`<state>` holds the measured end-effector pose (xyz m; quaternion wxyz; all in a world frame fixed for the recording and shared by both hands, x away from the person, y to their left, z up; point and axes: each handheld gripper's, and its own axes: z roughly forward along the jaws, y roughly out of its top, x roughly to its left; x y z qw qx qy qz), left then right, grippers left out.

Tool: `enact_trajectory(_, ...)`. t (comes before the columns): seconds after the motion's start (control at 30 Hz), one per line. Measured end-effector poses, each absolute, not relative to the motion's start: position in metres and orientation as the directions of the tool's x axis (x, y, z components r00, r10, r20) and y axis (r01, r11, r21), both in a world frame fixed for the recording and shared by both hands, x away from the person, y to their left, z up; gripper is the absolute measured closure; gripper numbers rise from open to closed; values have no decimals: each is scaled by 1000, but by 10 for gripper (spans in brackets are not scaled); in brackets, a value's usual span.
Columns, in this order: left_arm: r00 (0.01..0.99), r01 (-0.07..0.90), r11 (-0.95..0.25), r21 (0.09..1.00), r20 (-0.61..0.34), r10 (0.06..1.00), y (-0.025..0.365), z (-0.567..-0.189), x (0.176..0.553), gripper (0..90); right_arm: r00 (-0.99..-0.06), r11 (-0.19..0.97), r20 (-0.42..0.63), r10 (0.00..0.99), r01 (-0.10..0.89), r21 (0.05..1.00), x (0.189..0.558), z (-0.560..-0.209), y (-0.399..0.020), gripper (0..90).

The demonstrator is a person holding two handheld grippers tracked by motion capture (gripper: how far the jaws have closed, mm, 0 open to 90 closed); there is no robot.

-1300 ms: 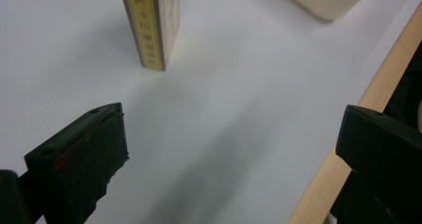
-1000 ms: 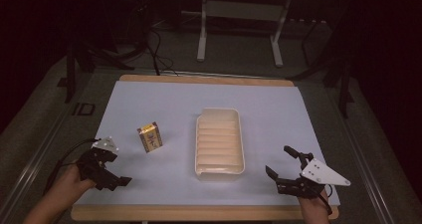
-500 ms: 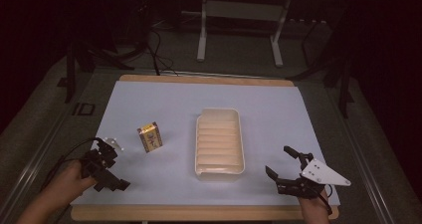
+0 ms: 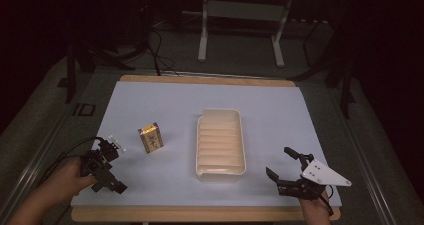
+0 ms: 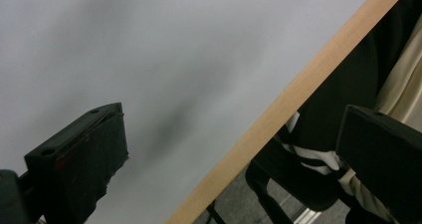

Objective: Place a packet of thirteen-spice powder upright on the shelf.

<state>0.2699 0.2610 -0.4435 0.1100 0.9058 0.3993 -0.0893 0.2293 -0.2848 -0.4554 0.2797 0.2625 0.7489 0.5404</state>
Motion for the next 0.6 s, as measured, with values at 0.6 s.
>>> enact_trajectory(0.6,696,717,-667,202,-263,669,264,-429,294,2,-710,278,-136,691,88,956,229,-456,-284,145)
